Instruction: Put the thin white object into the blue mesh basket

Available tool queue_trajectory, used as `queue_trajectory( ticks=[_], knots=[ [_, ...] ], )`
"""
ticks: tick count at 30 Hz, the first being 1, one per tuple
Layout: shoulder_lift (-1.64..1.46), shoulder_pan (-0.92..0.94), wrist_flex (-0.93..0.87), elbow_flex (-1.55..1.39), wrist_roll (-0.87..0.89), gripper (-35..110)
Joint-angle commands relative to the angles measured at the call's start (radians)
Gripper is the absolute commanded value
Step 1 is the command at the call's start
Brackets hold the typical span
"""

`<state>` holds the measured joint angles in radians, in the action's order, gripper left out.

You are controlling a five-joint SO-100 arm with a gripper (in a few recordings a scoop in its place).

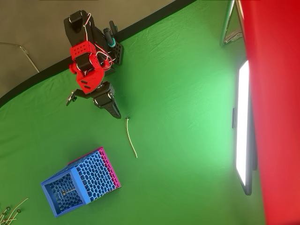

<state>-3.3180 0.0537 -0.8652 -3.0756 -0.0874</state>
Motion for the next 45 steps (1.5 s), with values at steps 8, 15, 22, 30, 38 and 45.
queue_trajectory(
  ticks=[8,15,22,30,38,45],
  knots=[
    [-0.008,-0.006,-0.002,-0.008,-0.005,1],
    [-0.008,-0.006,-0.002,-0.008,-0.006,1],
    [0.003,-0.008,0.009,-0.008,-0.005,1],
    [0.218,-0.014,0.114,0.055,-0.028,1],
    [0.345,-0.005,-0.012,0.198,0.064,1],
    [0.523,0.04,-0.114,0.38,0.098,1]
  ],
)
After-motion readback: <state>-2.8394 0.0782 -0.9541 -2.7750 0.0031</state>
